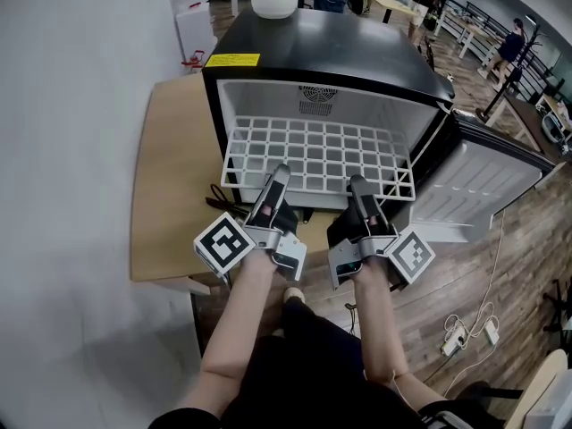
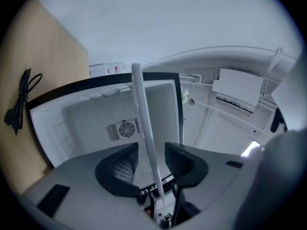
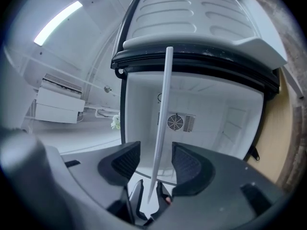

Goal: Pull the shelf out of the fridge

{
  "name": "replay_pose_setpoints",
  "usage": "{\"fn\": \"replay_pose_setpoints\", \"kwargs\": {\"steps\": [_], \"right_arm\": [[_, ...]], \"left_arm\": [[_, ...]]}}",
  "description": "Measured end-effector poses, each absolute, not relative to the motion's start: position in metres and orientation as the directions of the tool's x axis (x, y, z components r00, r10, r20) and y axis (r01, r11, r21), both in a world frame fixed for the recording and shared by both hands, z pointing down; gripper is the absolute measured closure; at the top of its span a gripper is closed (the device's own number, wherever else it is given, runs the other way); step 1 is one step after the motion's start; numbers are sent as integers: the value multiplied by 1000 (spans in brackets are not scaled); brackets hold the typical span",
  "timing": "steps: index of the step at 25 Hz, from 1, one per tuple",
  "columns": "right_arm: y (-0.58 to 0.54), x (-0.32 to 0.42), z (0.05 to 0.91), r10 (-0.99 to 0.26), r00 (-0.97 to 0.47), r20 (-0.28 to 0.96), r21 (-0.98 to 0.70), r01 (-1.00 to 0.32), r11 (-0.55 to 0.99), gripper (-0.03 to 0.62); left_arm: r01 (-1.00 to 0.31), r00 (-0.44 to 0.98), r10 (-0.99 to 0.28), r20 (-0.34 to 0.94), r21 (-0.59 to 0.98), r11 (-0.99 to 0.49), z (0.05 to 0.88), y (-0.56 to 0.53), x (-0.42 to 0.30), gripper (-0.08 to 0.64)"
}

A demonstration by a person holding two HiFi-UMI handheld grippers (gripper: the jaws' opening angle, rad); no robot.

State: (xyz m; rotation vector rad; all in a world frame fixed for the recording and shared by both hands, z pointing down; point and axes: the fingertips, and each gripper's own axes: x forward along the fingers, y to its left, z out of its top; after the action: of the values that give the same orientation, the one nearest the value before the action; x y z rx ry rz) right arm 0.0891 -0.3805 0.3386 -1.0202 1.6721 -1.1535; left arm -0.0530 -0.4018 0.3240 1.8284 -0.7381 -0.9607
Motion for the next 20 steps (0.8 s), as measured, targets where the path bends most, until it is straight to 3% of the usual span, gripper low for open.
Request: {"fn": "replay_pose_setpoints", "kwargs": {"steps": [7, 14, 20], "right_arm": [[-362, 76, 340, -900, -388, -198, -920, -242, 307, 383], [-347, 80, 356, -900, -413, -140, -883, -360, 303, 388], [-345, 86, 374, -910, -408, -77, -835, -472, 282, 442]], "left_arm": [[-172, 586, -759, -284, 872, -459, 334, -378, -55, 399], [-483, 657, -741, -135, 679, -552, 358, -362, -56, 394], [-720, 637, -770, 39, 388, -575, 385, -361, -54, 394]]}}
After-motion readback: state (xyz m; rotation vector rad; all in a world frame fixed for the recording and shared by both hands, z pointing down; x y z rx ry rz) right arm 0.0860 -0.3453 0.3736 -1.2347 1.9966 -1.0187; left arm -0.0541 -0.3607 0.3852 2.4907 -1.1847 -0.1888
